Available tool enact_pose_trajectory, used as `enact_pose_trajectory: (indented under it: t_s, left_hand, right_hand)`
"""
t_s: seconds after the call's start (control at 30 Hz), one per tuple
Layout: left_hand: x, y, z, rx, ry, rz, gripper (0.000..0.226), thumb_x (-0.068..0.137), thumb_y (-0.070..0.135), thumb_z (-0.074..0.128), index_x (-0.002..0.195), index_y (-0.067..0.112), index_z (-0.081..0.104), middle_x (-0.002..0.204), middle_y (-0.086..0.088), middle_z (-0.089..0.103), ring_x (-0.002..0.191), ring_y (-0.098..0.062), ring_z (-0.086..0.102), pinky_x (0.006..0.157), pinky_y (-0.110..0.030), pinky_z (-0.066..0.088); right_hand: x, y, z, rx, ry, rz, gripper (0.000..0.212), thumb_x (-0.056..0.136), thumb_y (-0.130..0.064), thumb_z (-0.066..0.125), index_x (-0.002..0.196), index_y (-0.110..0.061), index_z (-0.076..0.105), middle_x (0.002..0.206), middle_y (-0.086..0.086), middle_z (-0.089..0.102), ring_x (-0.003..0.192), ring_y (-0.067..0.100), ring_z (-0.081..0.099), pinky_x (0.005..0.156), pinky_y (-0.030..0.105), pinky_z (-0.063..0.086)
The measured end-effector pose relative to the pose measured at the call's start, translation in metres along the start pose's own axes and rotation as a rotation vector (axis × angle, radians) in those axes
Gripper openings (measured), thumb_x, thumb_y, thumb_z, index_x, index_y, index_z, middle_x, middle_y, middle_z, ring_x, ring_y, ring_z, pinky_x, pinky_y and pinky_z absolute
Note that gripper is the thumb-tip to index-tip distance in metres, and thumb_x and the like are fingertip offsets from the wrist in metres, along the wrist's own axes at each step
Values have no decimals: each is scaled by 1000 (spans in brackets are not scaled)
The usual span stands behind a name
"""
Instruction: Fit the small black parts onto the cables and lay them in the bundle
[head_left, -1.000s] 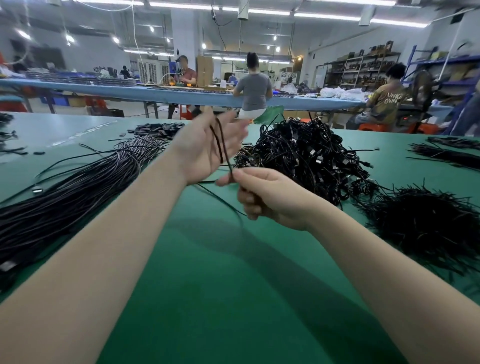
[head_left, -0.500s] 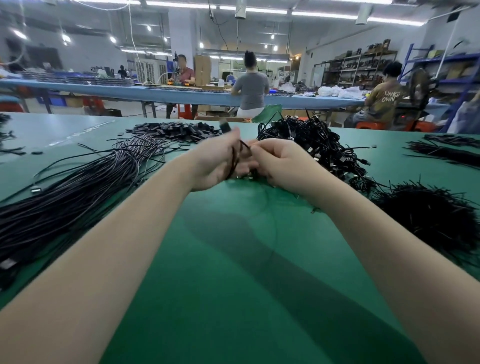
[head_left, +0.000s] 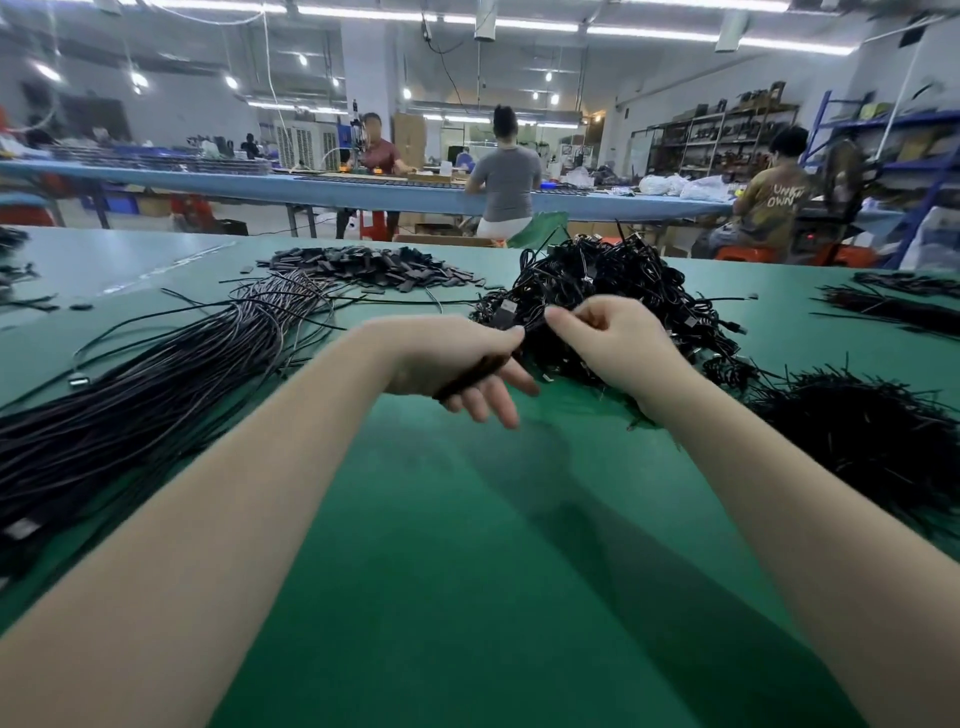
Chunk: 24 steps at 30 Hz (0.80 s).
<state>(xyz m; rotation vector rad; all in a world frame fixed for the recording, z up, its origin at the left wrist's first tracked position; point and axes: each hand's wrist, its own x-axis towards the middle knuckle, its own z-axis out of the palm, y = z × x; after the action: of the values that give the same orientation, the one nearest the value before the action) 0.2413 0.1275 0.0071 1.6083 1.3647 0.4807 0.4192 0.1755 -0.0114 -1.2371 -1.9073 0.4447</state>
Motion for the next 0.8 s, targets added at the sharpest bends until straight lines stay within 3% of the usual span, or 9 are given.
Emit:
enact_pose_trajectory:
  t_s: [0.1,0.2,0.27,0.33,0.4,0.47,0.53,0.63,0.8]
  left_hand:
    - [15,2,14,-487,137,108,52,103,49,17,110,18,58,81,-2,72,73,-13,66,72,-22,52]
    - [15,4,3,-849,228,317,55,104,47,17,113,15,61,83,3,74,84,-11,67,83,-22,44]
    - [11,6,-4,-917,274,405,56,103,47,19,108,16,65,84,4,74,86,-10,69,82,-22,49]
    - [6,8,-6,-1011,293,454,50,104,46,24,95,17,64,59,9,63,62,-8,65,59,-19,52]
    - [4,9,-8,-1043,277,453,43,104,44,28,81,20,55,46,11,38,43,-5,43,45,-18,40]
    - [5,6,-8,-1033,213,440,36,104,36,31,75,22,48,46,9,26,40,-5,27,41,-17,27]
    - [10,1,-3,-1033,127,411,33,103,30,33,74,21,46,47,9,26,40,-4,25,40,-16,24]
    - [21,-8,12,-1046,4,336,34,103,34,32,76,19,46,52,11,38,44,-4,37,43,-15,34]
    - [29,-22,15,-1013,88,205,35,103,33,38,82,12,55,65,0,61,60,-13,63,56,-21,54]
  right_hand:
    - [-4,-33,3,224,-104,-92,32,100,-25,44,79,-9,60,49,-12,48,41,1,39,47,23,33]
    - [-17,-42,20,396,-320,-111,31,102,-17,40,76,-16,58,51,-9,50,40,6,44,41,20,38]
    - [-21,-33,30,451,-410,-62,32,101,-24,44,75,-16,61,54,-6,53,45,8,51,54,25,48]
    - [-24,-19,34,467,-477,15,34,99,-35,47,78,-20,68,61,-7,63,58,10,62,69,30,50]
    - [-23,-4,34,431,-461,69,31,97,-42,48,86,-24,71,80,-9,72,78,10,66,80,30,48]
    - [-20,6,34,452,-384,134,25,95,-43,51,99,-27,70,94,-11,73,91,10,66,84,30,48]
    - [-17,6,34,621,-395,254,24,95,-43,52,101,-26,67,91,-8,74,88,12,68,83,31,51]
    - [-17,2,35,873,-458,344,17,93,-34,58,85,-21,66,72,-4,69,78,18,70,76,32,55]
    - [-21,10,47,883,-366,397,14,96,-15,55,84,-15,63,59,-5,61,55,9,61,67,28,58]
